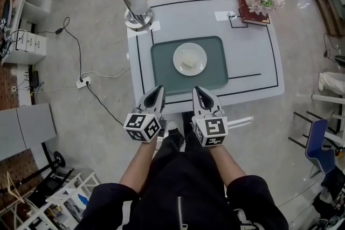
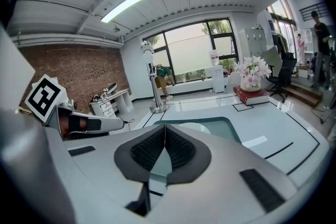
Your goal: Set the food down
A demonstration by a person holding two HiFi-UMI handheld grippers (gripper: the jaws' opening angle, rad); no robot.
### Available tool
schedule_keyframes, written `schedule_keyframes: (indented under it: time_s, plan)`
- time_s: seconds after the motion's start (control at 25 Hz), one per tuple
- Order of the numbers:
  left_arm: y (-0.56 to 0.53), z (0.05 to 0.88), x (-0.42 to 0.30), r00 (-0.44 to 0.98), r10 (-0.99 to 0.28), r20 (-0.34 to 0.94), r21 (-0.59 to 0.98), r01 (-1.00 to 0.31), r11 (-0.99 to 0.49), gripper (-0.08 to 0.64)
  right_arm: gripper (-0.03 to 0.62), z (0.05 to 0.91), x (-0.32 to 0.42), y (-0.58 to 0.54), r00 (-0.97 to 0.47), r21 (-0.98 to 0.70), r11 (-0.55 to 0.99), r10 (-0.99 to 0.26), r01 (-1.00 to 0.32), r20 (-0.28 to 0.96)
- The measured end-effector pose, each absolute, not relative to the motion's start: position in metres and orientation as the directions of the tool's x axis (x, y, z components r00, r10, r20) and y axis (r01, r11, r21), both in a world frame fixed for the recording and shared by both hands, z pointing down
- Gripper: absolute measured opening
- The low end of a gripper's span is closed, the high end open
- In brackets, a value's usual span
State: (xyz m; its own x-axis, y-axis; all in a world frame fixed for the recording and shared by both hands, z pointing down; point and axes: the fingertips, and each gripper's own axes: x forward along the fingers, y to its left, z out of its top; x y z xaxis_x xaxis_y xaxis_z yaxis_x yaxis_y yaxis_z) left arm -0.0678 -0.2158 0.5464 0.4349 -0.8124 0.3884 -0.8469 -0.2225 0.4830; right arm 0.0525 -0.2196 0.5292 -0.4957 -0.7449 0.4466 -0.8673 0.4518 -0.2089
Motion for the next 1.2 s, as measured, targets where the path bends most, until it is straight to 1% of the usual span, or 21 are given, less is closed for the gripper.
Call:
schedule_keyframes:
  time_s: [0.2,0.56,0.88,1.2]
  plan:
    - [-0.177,0.515,-0.067,0.463,-0.825,0.324,0.444,-0.845,-0.300,0.005,0.009,0.512,0.042,-0.178,-0.498,-0.178,0.469,-0.759,-0.865,0.420]
    - [-0.105,0.480,-0.066,0.510,-0.826,0.240,0.430,-0.819,-0.381,0.005,0.009,0.480,0.026,-0.104,-0.487,-0.129,0.475,-0.793,-0.871,0.367]
    - [-0.058,0.434,-0.068,0.530,-0.833,0.160,0.339,-0.822,-0.458,0.005,0.009,0.445,0.020,-0.055,-0.448,-0.066,0.452,-0.835,-0.889,0.319]
    - [-0.032,0.413,-0.060,0.531,-0.836,0.134,0.305,-0.825,-0.475,0.005,0.009,0.425,0.027,-0.030,-0.448,-0.078,0.444,-0.857,-0.893,0.254]
